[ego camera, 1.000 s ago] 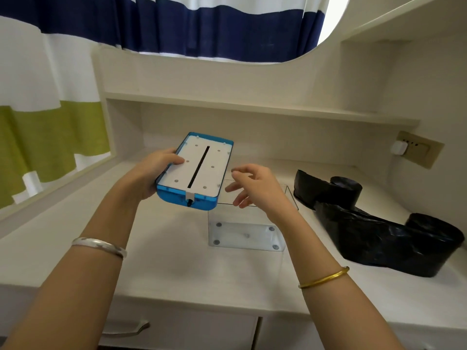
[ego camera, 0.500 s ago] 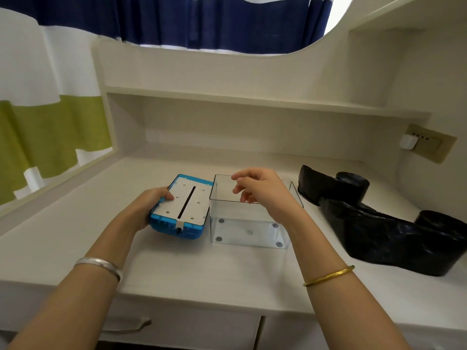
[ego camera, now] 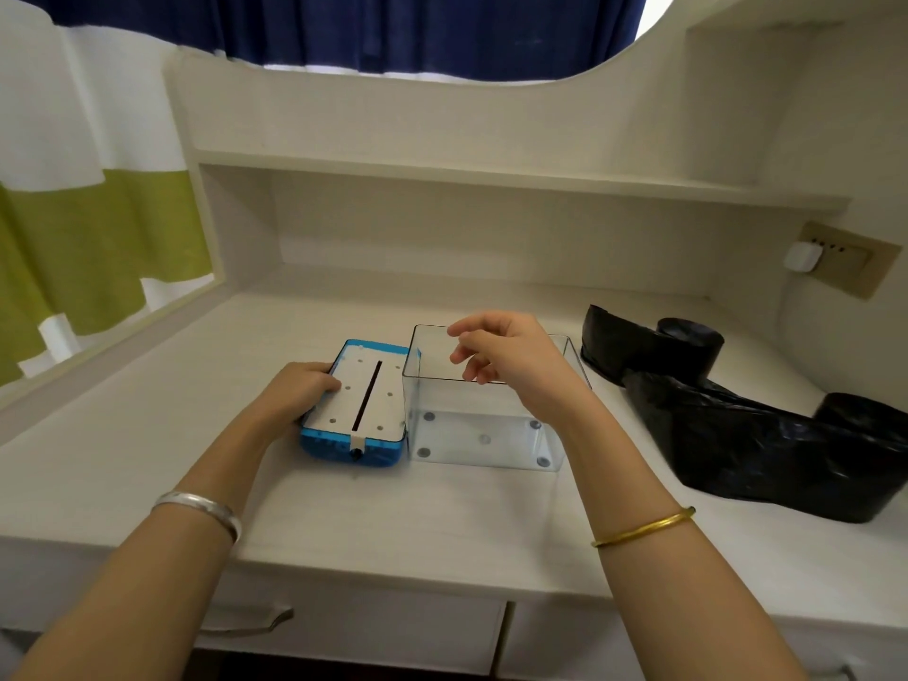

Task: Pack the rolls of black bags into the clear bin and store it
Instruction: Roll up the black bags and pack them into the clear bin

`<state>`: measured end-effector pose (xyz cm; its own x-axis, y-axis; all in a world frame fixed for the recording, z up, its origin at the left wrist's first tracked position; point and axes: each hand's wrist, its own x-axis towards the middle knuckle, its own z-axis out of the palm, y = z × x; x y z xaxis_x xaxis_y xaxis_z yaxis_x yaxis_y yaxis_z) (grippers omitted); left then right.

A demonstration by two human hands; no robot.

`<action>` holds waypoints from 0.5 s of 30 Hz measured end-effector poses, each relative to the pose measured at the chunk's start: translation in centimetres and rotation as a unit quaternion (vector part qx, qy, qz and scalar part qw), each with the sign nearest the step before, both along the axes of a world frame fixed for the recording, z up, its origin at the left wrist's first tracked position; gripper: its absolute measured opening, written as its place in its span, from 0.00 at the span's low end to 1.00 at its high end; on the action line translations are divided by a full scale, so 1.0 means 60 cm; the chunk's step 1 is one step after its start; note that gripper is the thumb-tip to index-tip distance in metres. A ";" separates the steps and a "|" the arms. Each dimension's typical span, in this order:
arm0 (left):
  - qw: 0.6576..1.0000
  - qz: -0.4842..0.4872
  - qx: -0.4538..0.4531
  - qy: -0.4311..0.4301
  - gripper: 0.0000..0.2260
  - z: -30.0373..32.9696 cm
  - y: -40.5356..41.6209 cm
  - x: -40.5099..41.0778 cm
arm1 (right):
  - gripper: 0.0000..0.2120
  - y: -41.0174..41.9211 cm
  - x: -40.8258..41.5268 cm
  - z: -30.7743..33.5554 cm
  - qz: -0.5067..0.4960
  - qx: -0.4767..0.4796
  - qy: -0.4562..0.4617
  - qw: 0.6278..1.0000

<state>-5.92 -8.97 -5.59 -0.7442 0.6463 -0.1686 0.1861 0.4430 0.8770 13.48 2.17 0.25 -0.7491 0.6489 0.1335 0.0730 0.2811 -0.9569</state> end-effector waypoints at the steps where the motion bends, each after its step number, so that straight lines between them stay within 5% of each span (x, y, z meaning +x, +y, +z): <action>1: 1.000 0.001 -0.016 0.017 0.17 -0.001 0.001 -0.003 | 0.09 0.000 0.000 0.000 0.000 0.000 0.003 1.000; 5: 0.997 -0.007 -0.068 0.047 0.14 -0.002 0.003 -0.005 | 0.10 -0.003 -0.003 -0.002 -0.012 0.015 0.001 1.000; 8: 0.984 0.018 -0.098 0.146 0.14 0.008 0.010 0.000 | 0.10 -0.004 -0.002 -0.002 -0.015 0.015 0.001 1.000; 10: 0.977 0.039 -0.053 0.202 0.20 0.026 0.018 0.016 | 0.10 -0.005 -0.001 -0.004 -0.015 0.015 0.000 1.000; 15: 0.948 -0.041 0.075 0.308 0.17 0.096 0.049 0.089 | 0.10 -0.008 0.003 -0.002 -0.005 -0.002 0.008 1.000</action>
<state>-0.58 -6.03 0.18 -0.6181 0.6882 0.3798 0.7109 0.2833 0.6437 13.64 1.69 0.13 -0.7405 0.6564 0.1441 0.0594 0.2775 -0.9589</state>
